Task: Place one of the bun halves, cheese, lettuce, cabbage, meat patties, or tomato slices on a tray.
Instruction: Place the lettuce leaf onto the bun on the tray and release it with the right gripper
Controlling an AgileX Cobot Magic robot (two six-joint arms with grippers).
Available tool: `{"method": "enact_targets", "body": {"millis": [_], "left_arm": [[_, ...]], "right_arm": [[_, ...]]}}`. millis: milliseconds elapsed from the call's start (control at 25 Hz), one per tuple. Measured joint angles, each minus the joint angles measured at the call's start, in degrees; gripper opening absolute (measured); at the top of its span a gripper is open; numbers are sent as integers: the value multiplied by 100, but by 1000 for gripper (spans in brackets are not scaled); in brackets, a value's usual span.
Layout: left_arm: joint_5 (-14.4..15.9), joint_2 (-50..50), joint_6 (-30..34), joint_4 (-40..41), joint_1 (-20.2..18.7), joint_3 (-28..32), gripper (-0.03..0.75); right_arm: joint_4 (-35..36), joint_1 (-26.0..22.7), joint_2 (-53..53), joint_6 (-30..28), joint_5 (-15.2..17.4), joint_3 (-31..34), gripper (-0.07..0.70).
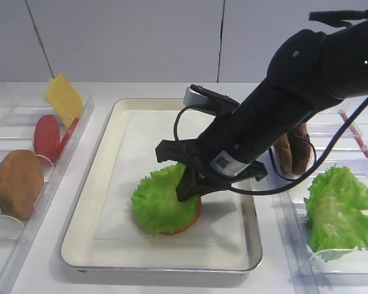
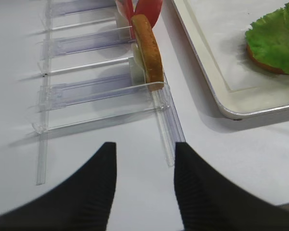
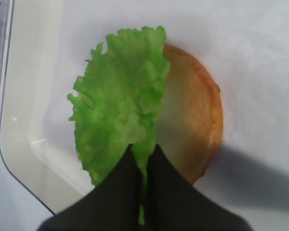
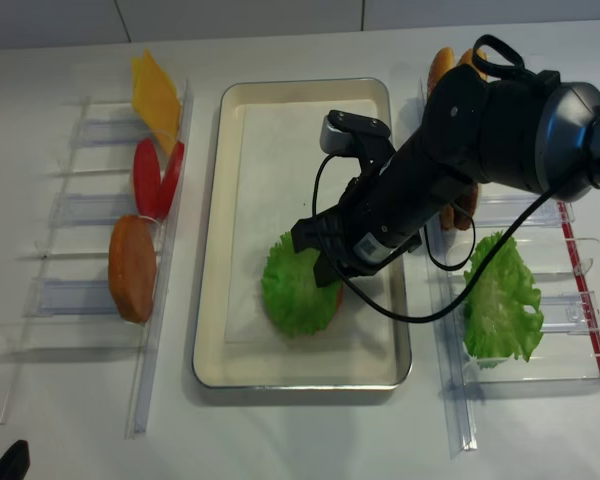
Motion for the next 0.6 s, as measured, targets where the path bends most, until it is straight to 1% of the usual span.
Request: {"method": "enact_targets", "body": {"millis": [120, 240, 440, 600], "left_arm": [[0, 0, 0, 0, 0, 0, 271], [0, 0, 0, 0, 0, 0, 271], [0, 0, 0, 0, 0, 0, 270], [0, 0, 0, 0, 0, 0, 270]], "right_arm": [[-36, 0, 0, 0, 0, 0, 38], [-125, 0, 0, 14, 14, 0, 71], [-208, 0, 0, 40, 42, 0, 205], [-217, 0, 0, 40, 95, 0, 265]]}}
